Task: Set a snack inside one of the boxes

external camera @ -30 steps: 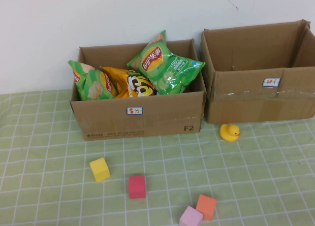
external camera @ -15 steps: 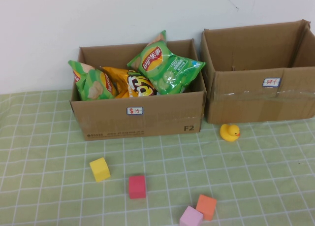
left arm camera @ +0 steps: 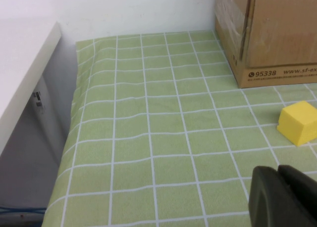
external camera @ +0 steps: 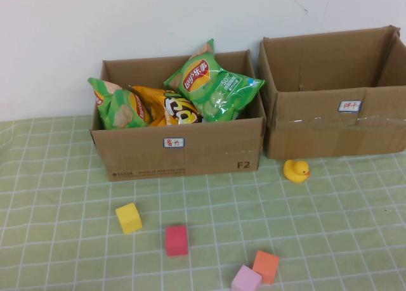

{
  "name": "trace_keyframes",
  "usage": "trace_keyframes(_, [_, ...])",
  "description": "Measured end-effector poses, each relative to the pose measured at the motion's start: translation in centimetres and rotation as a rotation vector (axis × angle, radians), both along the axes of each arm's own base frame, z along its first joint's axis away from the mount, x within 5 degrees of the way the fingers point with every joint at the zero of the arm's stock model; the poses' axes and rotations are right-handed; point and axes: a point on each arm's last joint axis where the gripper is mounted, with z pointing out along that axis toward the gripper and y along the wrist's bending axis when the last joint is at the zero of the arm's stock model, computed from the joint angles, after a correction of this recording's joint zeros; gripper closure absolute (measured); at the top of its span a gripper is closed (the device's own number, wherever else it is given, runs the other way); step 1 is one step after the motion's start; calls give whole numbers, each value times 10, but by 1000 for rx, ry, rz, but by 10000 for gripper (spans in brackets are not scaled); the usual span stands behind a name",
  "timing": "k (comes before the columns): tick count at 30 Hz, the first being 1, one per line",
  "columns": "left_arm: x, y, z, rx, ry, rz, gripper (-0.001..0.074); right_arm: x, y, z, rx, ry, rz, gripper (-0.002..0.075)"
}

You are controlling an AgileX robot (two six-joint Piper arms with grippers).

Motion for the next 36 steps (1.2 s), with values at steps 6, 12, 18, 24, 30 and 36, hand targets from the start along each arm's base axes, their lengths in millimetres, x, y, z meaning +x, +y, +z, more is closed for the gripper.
trace_keyframes(6, [0,0,0,0,0,0,737,-13,-3,10,47,-112,-1,728])
trace_keyframes(12, [0,0,0,0,0,0,737,-33,-13,21,46,-307,-56,728])
trace_keyframes(18, [0,0,0,4,0,-1,737,-40,-25,-3,-20,-502,-220,728])
trace_keyframes(24, [0,0,0,4,1,-1,737,-30,-30,-50,-36,-535,-296,728])
trace_keyframes(30, [0,0,0,4,1,-1,737,-29,-30,-59,-32,-511,-302,728])
trace_keyframes(36, [0,0,0,4,1,-1,737,-30,-30,-60,-30,-503,-300,728])
